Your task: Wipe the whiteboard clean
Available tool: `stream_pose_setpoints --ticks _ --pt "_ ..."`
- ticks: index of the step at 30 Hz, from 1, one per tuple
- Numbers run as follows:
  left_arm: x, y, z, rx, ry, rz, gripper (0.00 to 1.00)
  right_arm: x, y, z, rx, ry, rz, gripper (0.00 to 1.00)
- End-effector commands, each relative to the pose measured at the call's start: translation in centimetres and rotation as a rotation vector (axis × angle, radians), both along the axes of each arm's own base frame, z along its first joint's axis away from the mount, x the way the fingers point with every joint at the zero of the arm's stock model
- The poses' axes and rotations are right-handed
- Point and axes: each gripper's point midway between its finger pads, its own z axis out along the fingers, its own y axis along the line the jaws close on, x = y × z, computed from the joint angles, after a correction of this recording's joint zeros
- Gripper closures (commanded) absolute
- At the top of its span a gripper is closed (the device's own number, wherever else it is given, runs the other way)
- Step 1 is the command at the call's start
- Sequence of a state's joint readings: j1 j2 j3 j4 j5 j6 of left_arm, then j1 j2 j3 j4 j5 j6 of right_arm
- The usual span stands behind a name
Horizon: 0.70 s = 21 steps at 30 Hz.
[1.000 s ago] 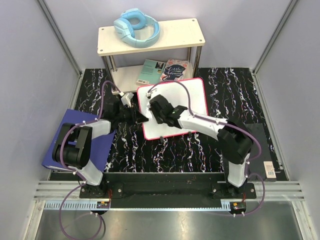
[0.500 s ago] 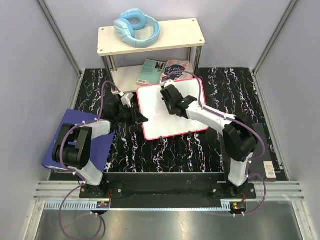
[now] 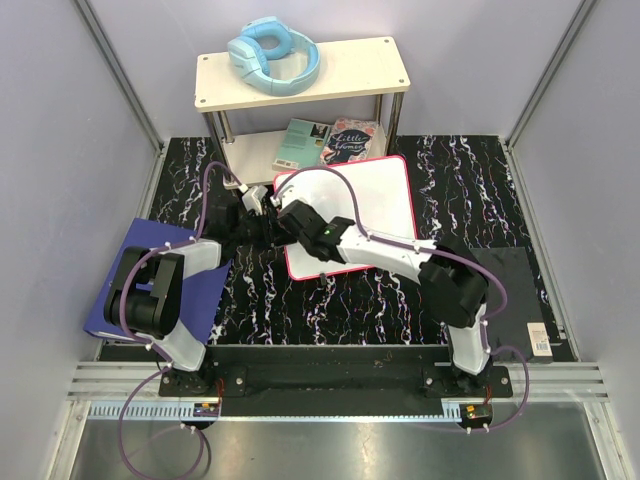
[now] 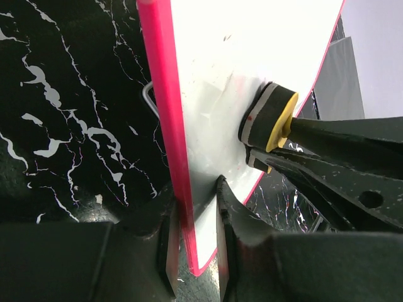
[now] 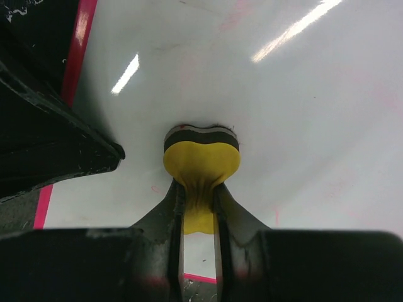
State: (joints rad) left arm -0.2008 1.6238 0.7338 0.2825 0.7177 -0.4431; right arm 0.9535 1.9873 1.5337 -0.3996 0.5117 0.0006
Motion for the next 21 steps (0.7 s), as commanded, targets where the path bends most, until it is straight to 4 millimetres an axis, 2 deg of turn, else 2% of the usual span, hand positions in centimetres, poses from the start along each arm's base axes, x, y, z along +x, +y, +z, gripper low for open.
stream_pose_setpoints --ticks 1,2,4,5,6,8,9,11,12,13,15,16,19,21 --pt "-0.2 1.3 -3.0 0.137 0.003 0.02 1.0 -0.3 -5.5 -5.7 -0.076 0.104 -0.1 1.0" --pt "-0.2 1.3 -3.0 0.136 0.003 0.019 1.0 0.7 -7.1 -5.0 -0.046 0.091 -0.158 1.0" --pt "-0.3 1.3 -3.1 0.137 0.007 0.019 1.0 1.0 -9.5 -5.3 -0.031 0.085 -0.216 1.0" --pt "-0.3 1.3 -3.1 0.137 0.006 0.021 1.0 1.6 -10.4 -4.3 -0.004 0.063 -0.251 1.0" --pt "-0.2 1.4 -3.1 0.137 0.009 0.025 1.0 2.3 -12.5 -4.3 0.0 0.06 -0.301 1.0" --pt "-0.2 1.4 -3.1 0.139 0.007 0.033 1.0 3.3 -14.4 -2.9 0.027 0.027 -0.358 1.0" --pt "-0.2 1.5 -3.1 0.139 0.008 0.036 1.0 4.1 -16.2 -2.6 0.035 0.015 -0.408 1.0" --pt "-0.2 1.5 -3.2 0.139 0.008 0.037 1.0 5.0 -18.0 -1.5 0.049 -0.01 -0.457 1.0" --pt "-0.2 1.5 -3.2 0.139 0.009 0.038 1.0 5.4 -18.9 -1.2 0.054 -0.015 -0.479 1.0" --pt "-0.2 1.6 -3.2 0.139 0.009 0.04 1.0 6.1 -20.6 -1.1 0.053 -0.023 -0.526 1.0" --pt "-0.2 1.5 -3.2 0.139 0.009 0.038 1.0 6.6 -22.3 -0.7 0.049 -0.029 -0.584 1.0" --pt "-0.2 1.6 -3.1 0.141 0.008 0.04 1.0 7.1 -23.9 -0.9 0.048 -0.019 -0.626 1.0" --pt "-0.2 1.6 -3.1 0.142 0.007 0.041 1.0 7.4 -25.4 -1.8 0.044 0.026 -0.68 1.0" --pt "-0.2 1.6 -3.1 0.143 0.007 0.039 1.0 7.0 -25.5 -2.5 0.038 0.047 -0.679 1.0"
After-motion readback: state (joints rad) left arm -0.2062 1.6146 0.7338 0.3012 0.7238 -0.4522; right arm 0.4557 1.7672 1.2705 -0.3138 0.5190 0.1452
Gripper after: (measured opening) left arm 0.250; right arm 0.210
